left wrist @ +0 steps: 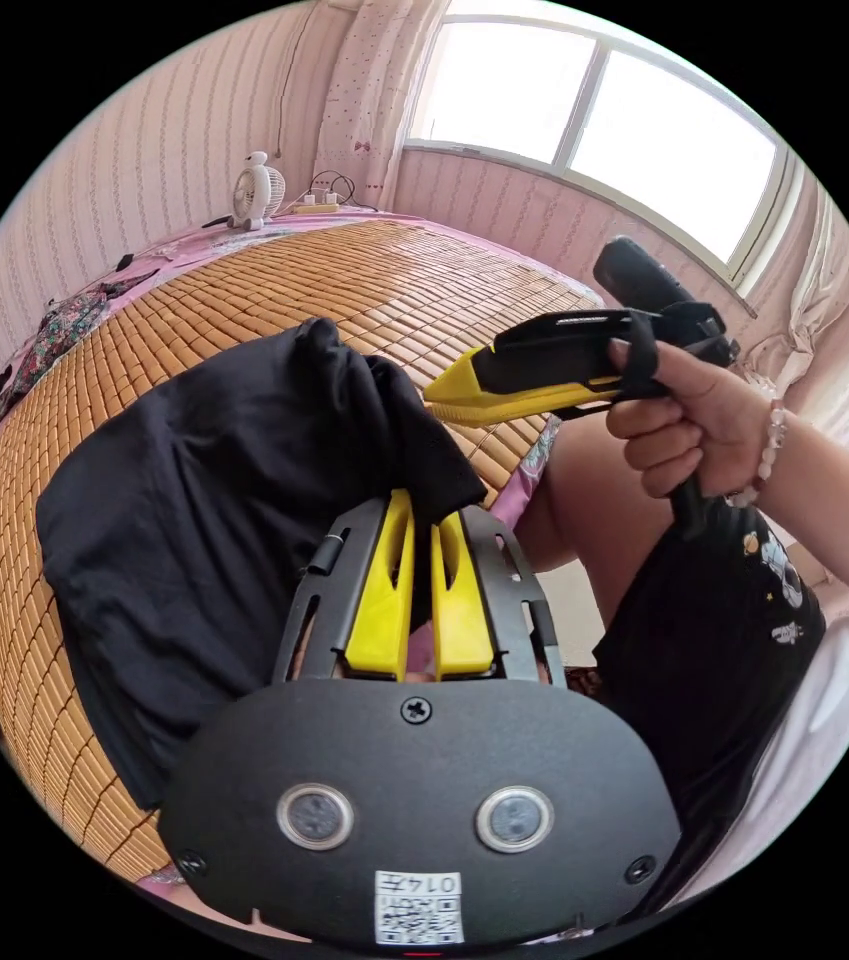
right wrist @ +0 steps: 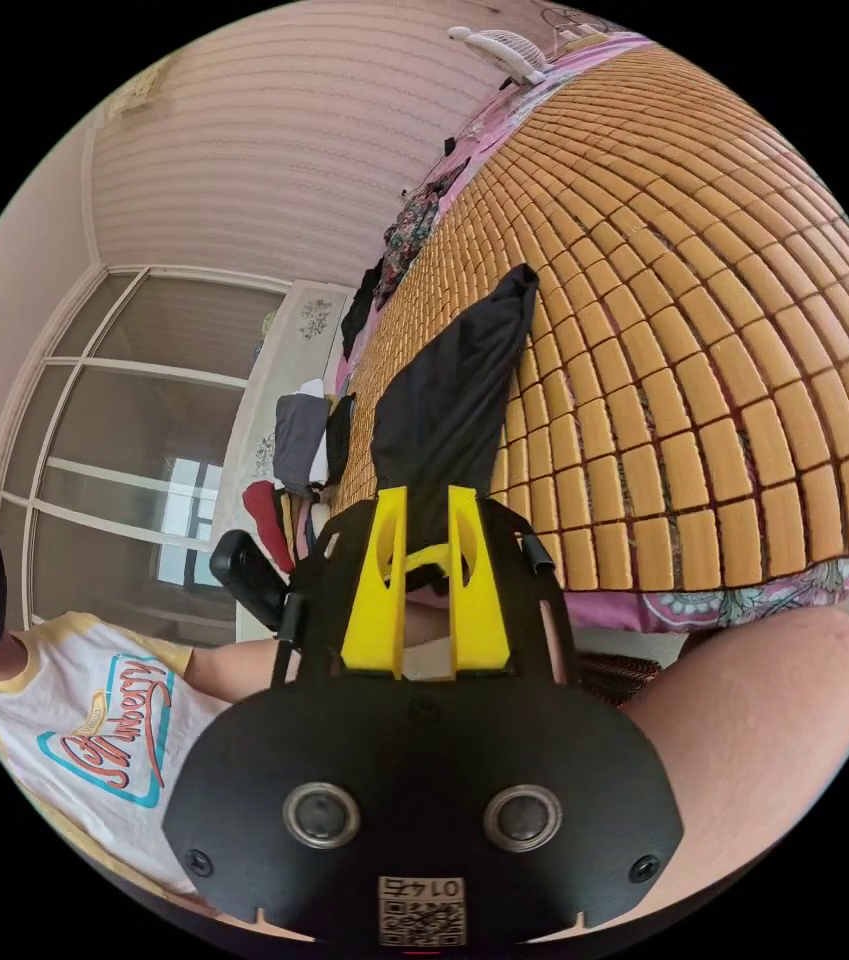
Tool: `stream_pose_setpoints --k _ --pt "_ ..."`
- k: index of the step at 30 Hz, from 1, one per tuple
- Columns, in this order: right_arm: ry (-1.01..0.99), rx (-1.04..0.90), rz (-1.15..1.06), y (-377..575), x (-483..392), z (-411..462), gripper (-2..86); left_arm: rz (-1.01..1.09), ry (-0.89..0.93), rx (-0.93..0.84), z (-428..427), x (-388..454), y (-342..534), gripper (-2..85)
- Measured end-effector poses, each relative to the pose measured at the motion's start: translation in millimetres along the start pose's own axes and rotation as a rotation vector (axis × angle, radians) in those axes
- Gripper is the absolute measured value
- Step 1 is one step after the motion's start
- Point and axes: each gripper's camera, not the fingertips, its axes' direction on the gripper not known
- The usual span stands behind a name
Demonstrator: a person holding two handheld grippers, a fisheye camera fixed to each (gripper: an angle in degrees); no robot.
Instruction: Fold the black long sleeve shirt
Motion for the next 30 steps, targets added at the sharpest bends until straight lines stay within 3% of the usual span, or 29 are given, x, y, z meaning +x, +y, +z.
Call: stream_pose_setpoints --k 13,19,23,27,30 --pt "-0.086 0.255 0.157 -7 58 16 5.3 0.095 0.088 0.02 -93 2 66 -0.4" --pt "-0.16 0.377 0.032 15 15 -30 3.4 0.041 0.109 0.179 -143 -4 60 -0.4" --pt "-0.061 0.387 -0.065 13 -33 -58 5.3 -0.051 0.205 0.318 -169 -14 52 -0.3" --pt "0.125 0.286 -0.188 -37 -97 -15 8.4 -0.1 0.164 0.387 -185 -33 48 0.6" --pt "0.122 0.242 -0.242 -84 -125 53 9.7 -0.171 0.056 0.38 -197 -67 48 2.0"
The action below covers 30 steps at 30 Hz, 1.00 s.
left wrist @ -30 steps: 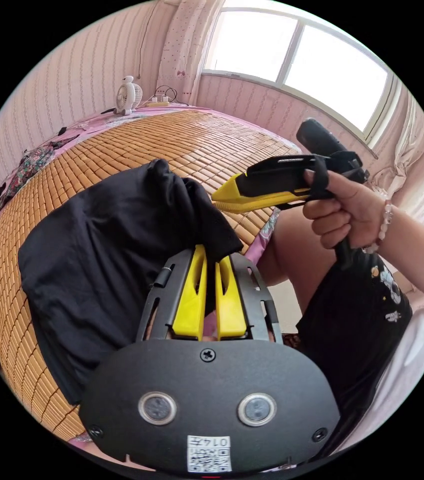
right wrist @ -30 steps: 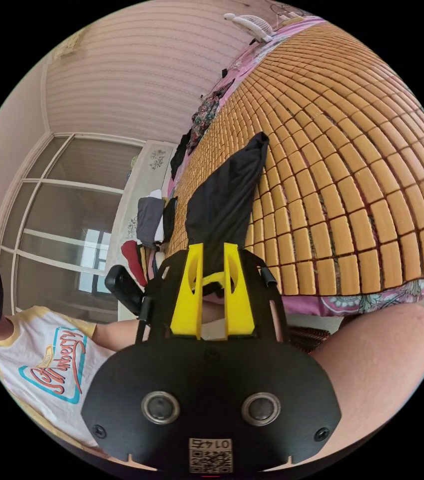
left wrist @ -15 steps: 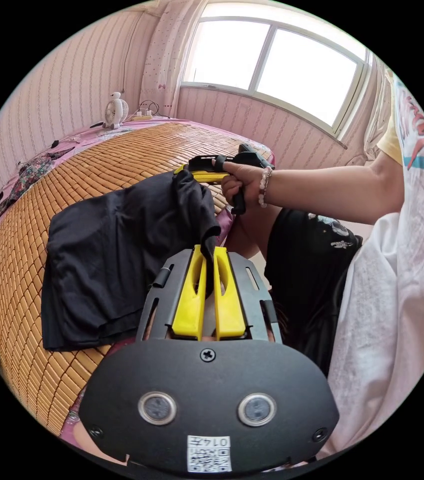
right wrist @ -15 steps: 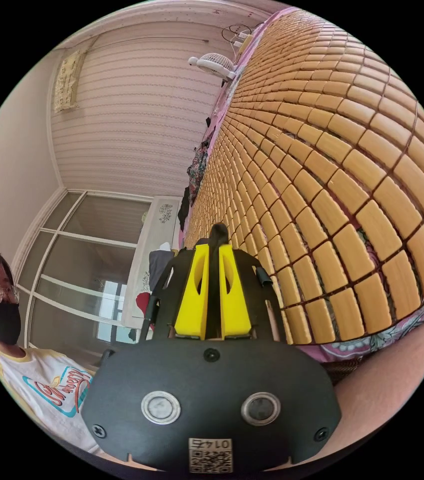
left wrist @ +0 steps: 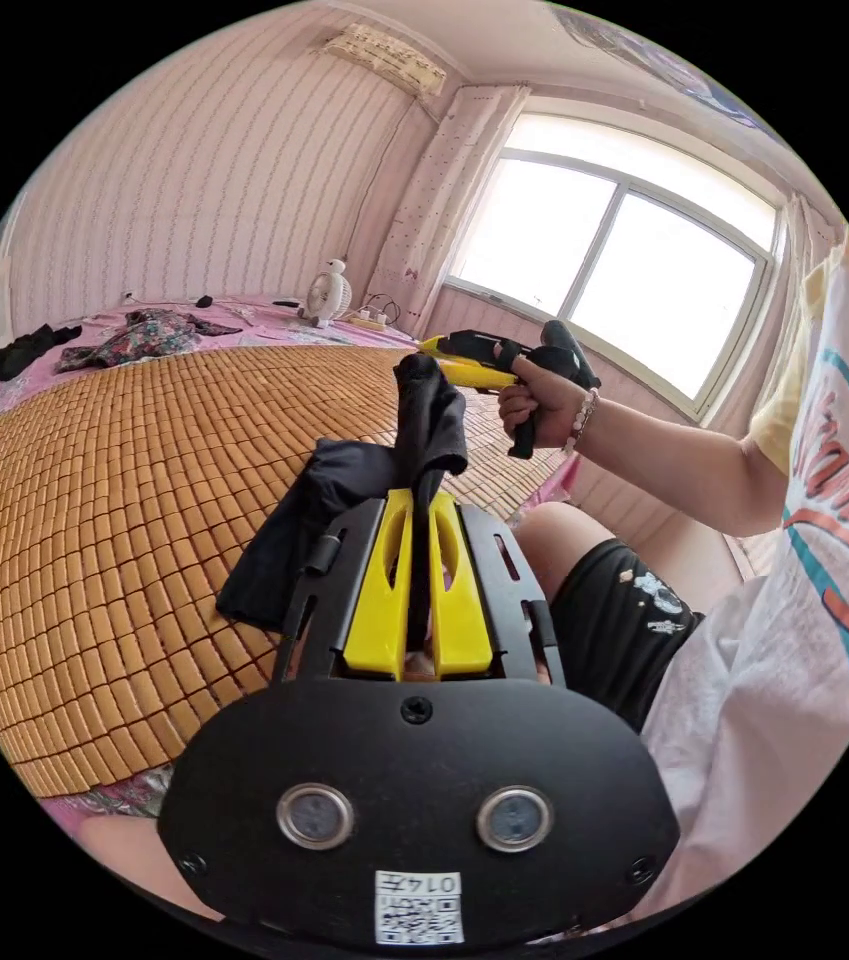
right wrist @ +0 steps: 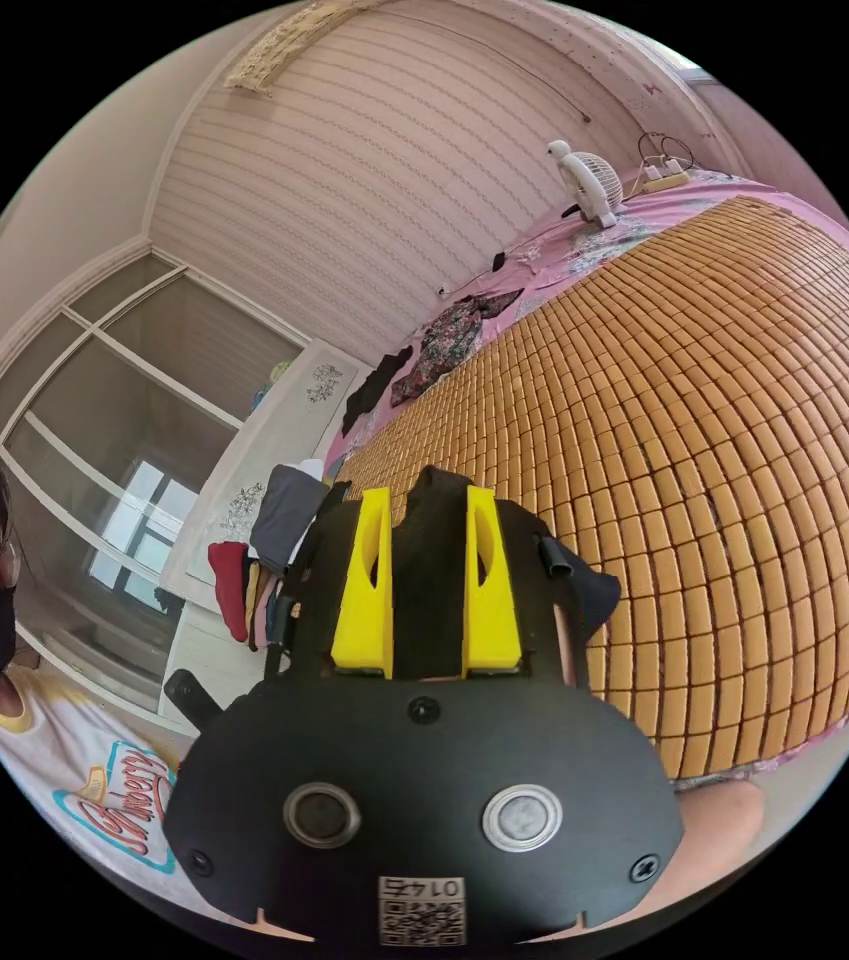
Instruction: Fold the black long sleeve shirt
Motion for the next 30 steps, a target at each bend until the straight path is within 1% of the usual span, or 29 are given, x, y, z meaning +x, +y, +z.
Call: stream_pose_setpoints --k 2,3,5,7,9,10,12,14,16,18,21,22,25,27,30 --pt "-0.011 -0.06 -0.027 -20 -7 43 9.5 -0.111 -0.108 -0.069 -4 -38 -1 3.1" --pt "-0.007 -0.087 -0.034 -30 -10 64 9.5 -0.153 -0.131 -0.082 -6 -48 1 3.4" --pt "0.013 -0.108 -0.048 -40 -15 83 9.3 -0.275 -0.172 -0.103 -17 -79 9 5.1" --pt "0.069 -0.131 -0.103 -44 -25 96 9.2 -0.349 -0.193 -0.131 -22 -96 13 6.7" --pt "0.213 -0.211 -0.199 -42 -36 121 9.6 -0.379 -0.2 -0.13 -25 -103 14 8.3" --pt "0.249 -0.239 -0.224 -42 -38 130 9.9 -0.395 -0.215 -0.12 -25 -106 12 9.4" --pt "0.36 -0.355 -0.304 -41 -42 170 10.8 -0.427 -0.251 -0.114 -21 -107 8 11.0" --pt "0.413 -0.426 -0.353 -42 -45 201 11.6 -0.467 -0.268 -0.114 -10 -107 -2 12.2" --pt "0.476 -0.517 -0.385 -45 -45 234 12.3 -0.462 -0.263 -0.114 0 -106 -9 12.3" --pt "0.524 -0.639 -0.378 -44 -38 274 12.0 -0.45 -0.275 -0.164 14 -106 -16 12.4" --pt "0.558 -0.645 -0.386 -46 -44 290 10.1 -0.439 -0.314 -0.278 30 -109 -26 12.6" --pt "0.555 -0.64 -0.405 -44 -47 291 9.7 -0.417 -0.332 -0.278 30 -105 -29 12.7" --pt "0.571 -0.574 -0.467 -31 -56 293 7.7 -0.375 -0.37 -0.303 32 -95 -36 9.2" --pt "0.548 -0.58 -0.501 -20 -64 298 6.1 -0.356 -0.397 -0.325 34 -87 -41 7.1" --pt "0.602 -0.58 -0.555 -4 -77 303 4.1 -0.356 -0.419 -0.347 31 -78 -48 3.7"
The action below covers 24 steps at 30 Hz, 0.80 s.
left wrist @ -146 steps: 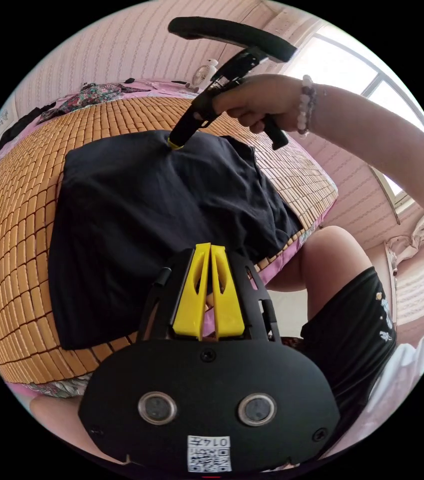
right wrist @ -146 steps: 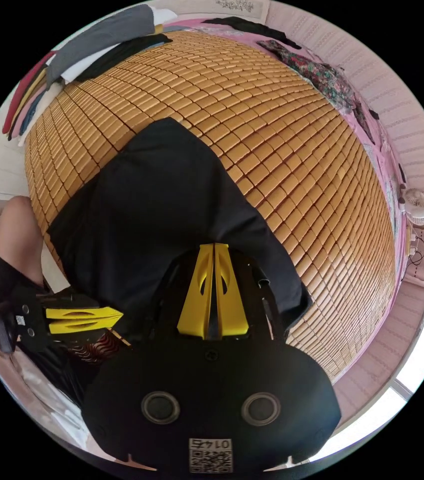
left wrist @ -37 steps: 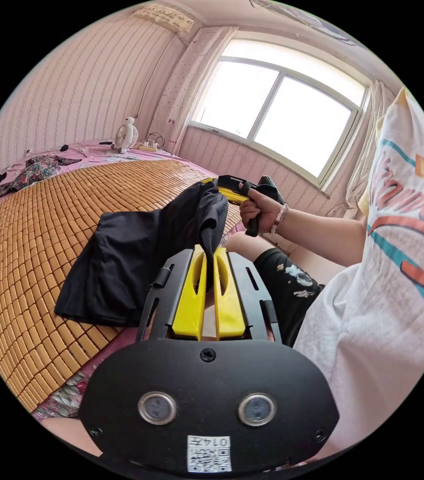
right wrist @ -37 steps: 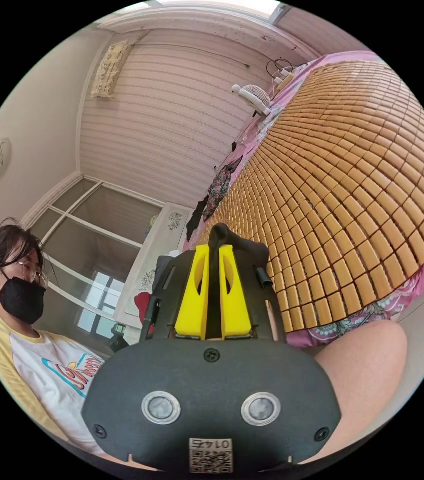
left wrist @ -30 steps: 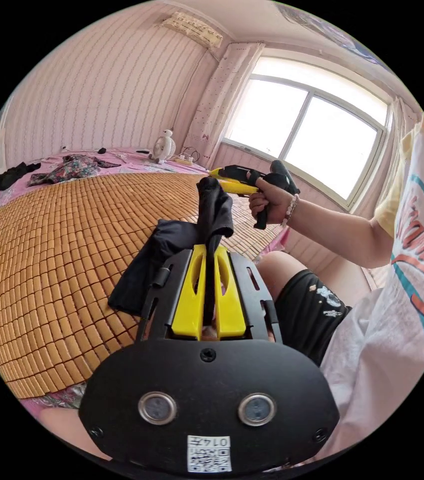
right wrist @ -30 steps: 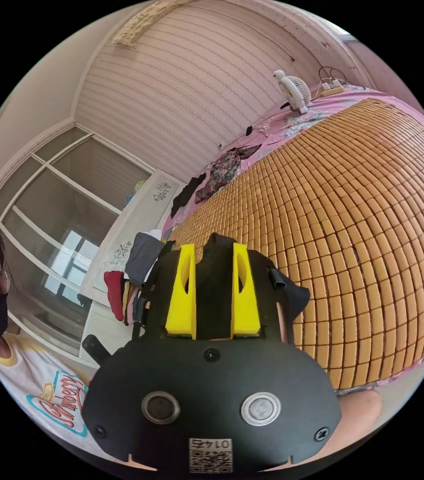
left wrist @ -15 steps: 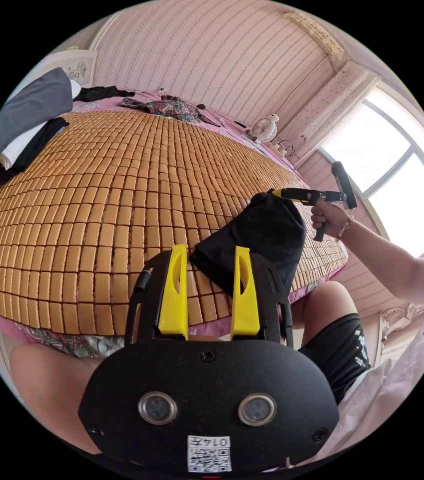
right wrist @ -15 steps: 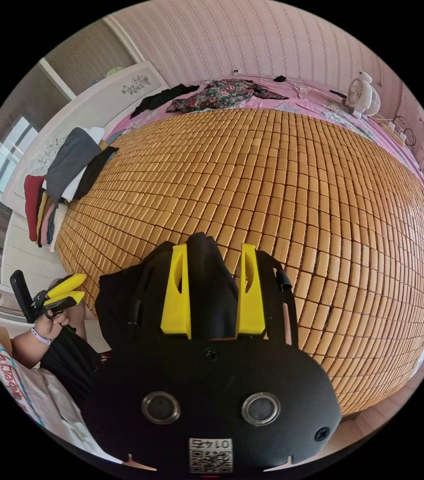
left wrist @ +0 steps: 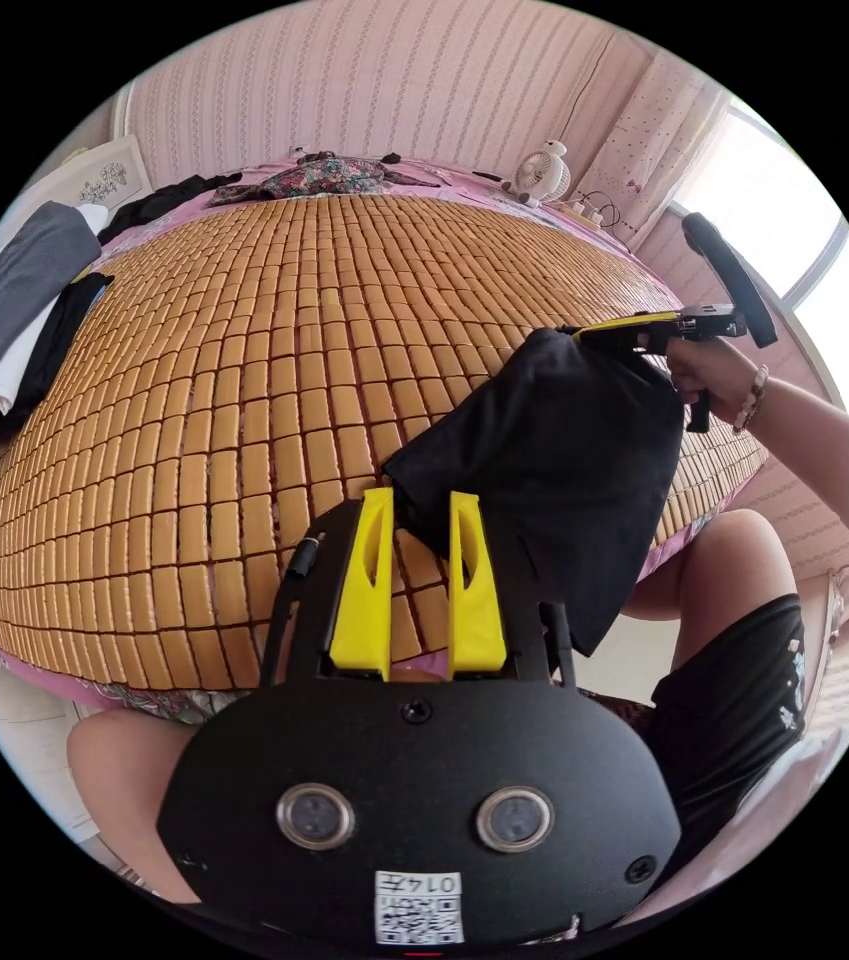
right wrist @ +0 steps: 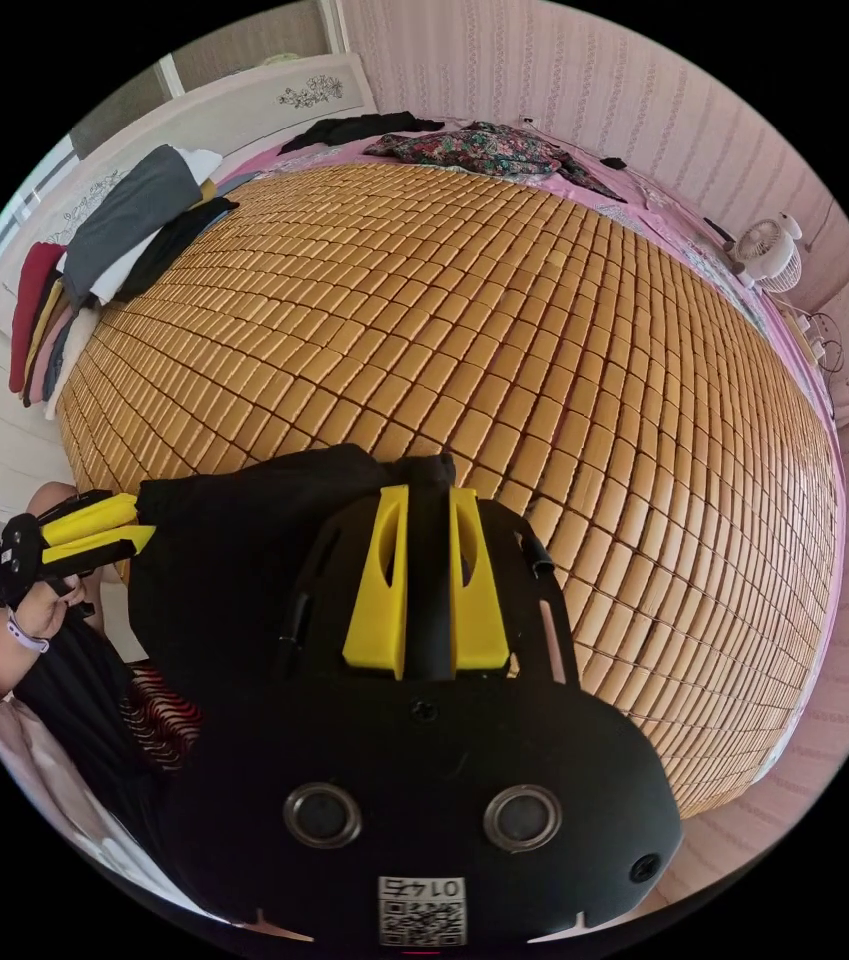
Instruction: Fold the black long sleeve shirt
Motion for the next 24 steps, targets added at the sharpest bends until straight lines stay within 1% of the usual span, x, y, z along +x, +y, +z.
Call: stream_pose_setpoints --k 2,4,6,10,12,14,19,22,24 --pt "0.001 0.001 -0.006 6 -5 -4 2.9 -0.004 0.049 -0.012 -9 3 1 1.9" --pt "-0.015 0.029 0.002 17 -7 -14 1.8 0.018 0.026 -0.025 -21 8 1 1.4" --pt "-0.079 0.131 0.05 40 -7 -39 0.9 0.033 0.034 -0.001 -41 11 5 0.9" --pt "-0.202 0.298 0.08 79 -15 -82 0.9 0.05 0.092 0.089 -100 10 25 -0.3" --pt "-0.258 0.372 0.05 97 -29 -103 0.8 0.046 0.082 0.135 -130 7 39 -0.3" --pt "-0.274 0.4 0.015 102 -44 -114 0.8 0.028 0.066 0.203 -172 -2 56 -0.4" --pt "-0.378 0.496 -0.118 72 -92 -131 0.7 -0.036 -0.009 0.344 -250 -32 88 -0.5" --pt "-0.426 0.556 -0.204 28 -128 -139 0.7 -0.082 -0.062 0.448 -292 -60 101 -0.4" --pt "-0.469 0.598 -0.299 -18 -160 -144 0.7 -0.094 -0.125 0.518 -317 -77 105 -0.4"
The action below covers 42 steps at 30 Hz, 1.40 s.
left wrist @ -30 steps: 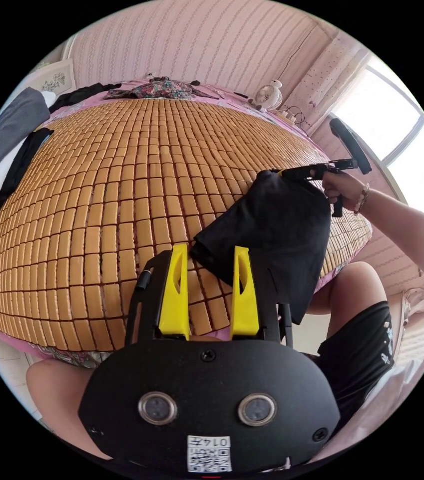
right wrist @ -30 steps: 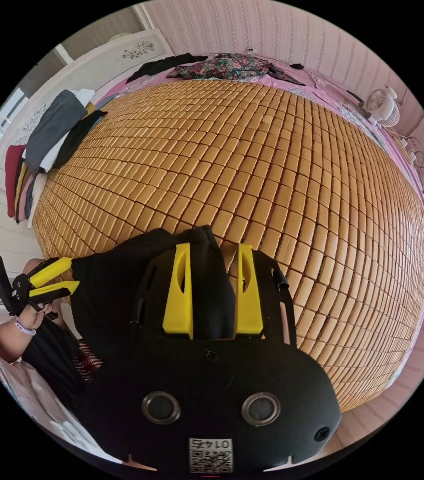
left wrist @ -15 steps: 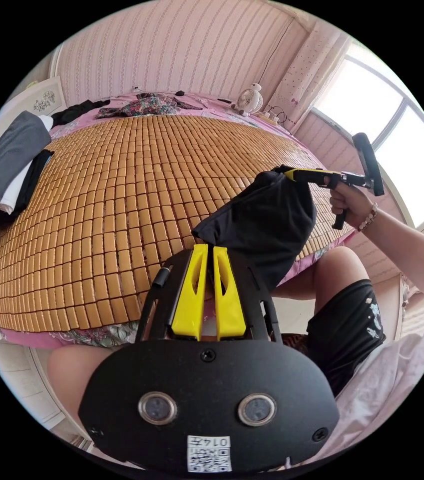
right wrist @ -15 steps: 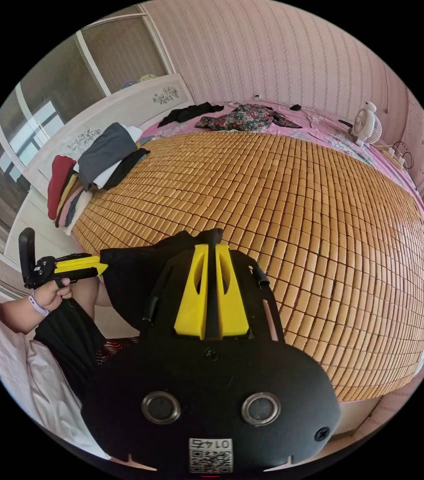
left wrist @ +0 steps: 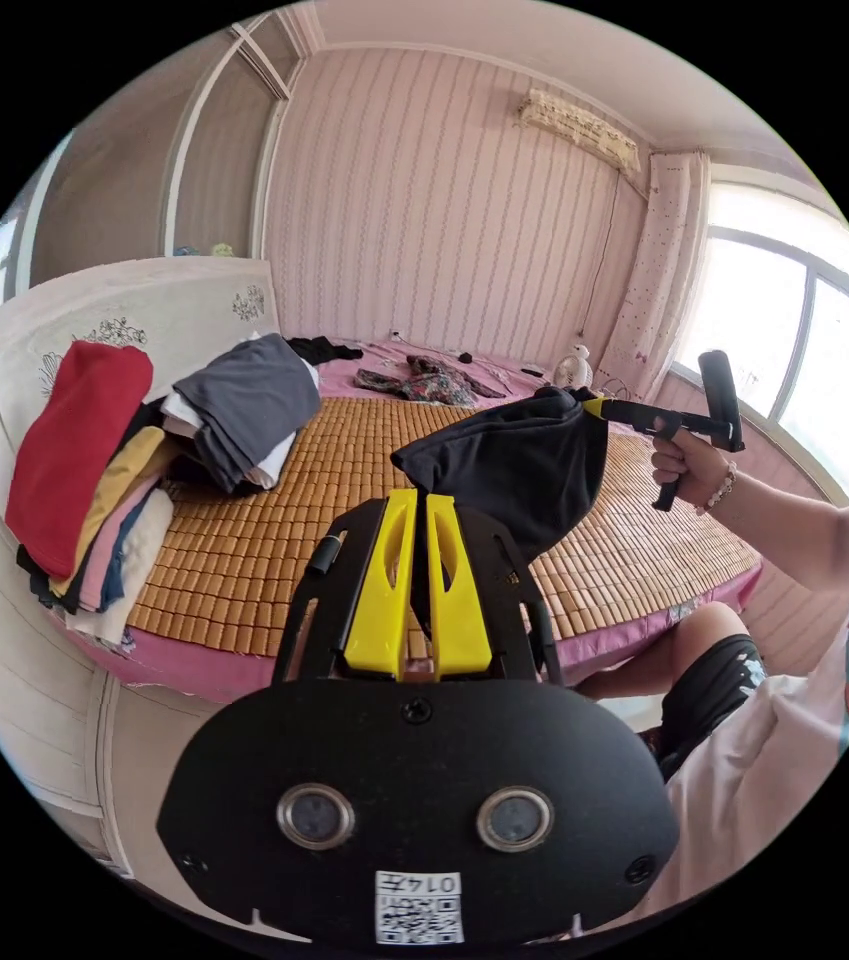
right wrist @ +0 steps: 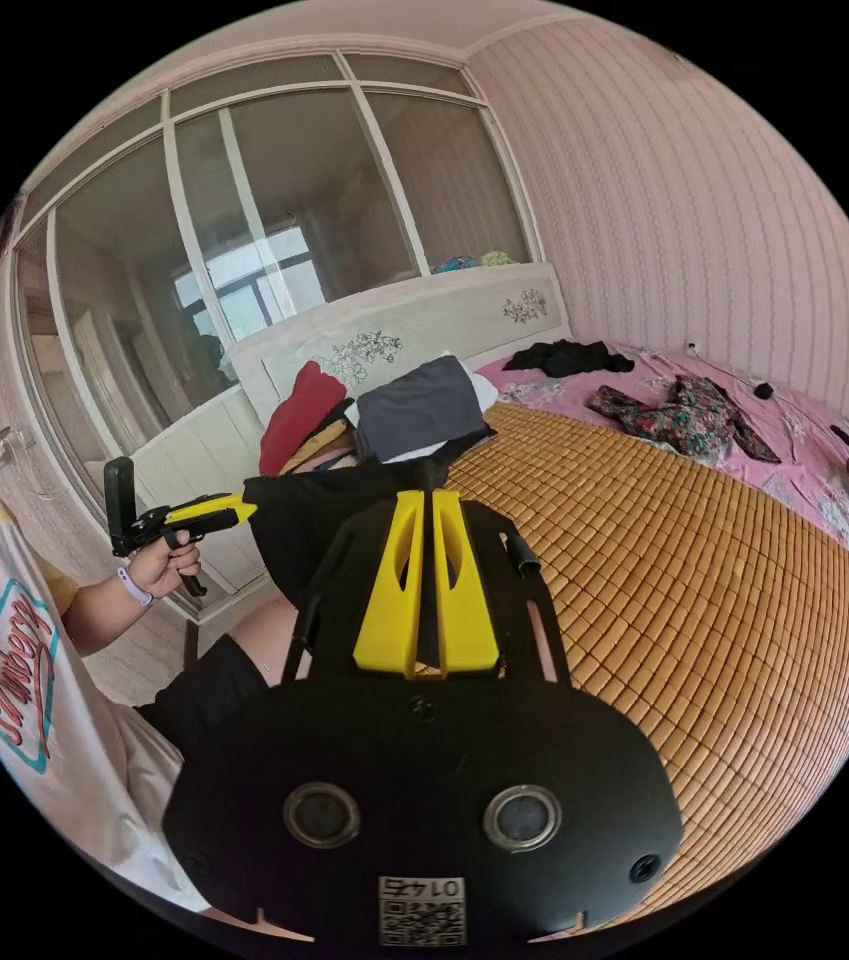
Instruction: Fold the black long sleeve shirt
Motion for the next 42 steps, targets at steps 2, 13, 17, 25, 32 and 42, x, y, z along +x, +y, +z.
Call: stream_pose_setpoints --k 2,13,17,25,32,42 --pt "-0.055 0.009 -0.065 -39 -5 28 0.8 0.007 -0.097 0.098 -25 -29 -19 -0.3" --pt "-0.029 -0.052 0.022 -313 27 276 2.6 -0.21 -0.306 0.162 -14 -245 -177 4.0" --pt "-0.003 -0.125 0.02 -290 31 358 3.8 -0.297 -0.308 0.144 11 -282 -174 1.9" --pt "0.077 -0.266 -0.073 -214 21 470 1.2 -0.119 -0.288 -0.058 108 -241 -153 -0.5" --pt "0.041 -0.219 -0.141 -234 -1 509 0.3 -0.106 -0.444 -0.025 105 -268 -164 -0.6" --pt "0.088 -0.166 -0.19 -240 -22 557 0.1 -0.026 -0.055 -0.158 160 -192 -94 0.3"
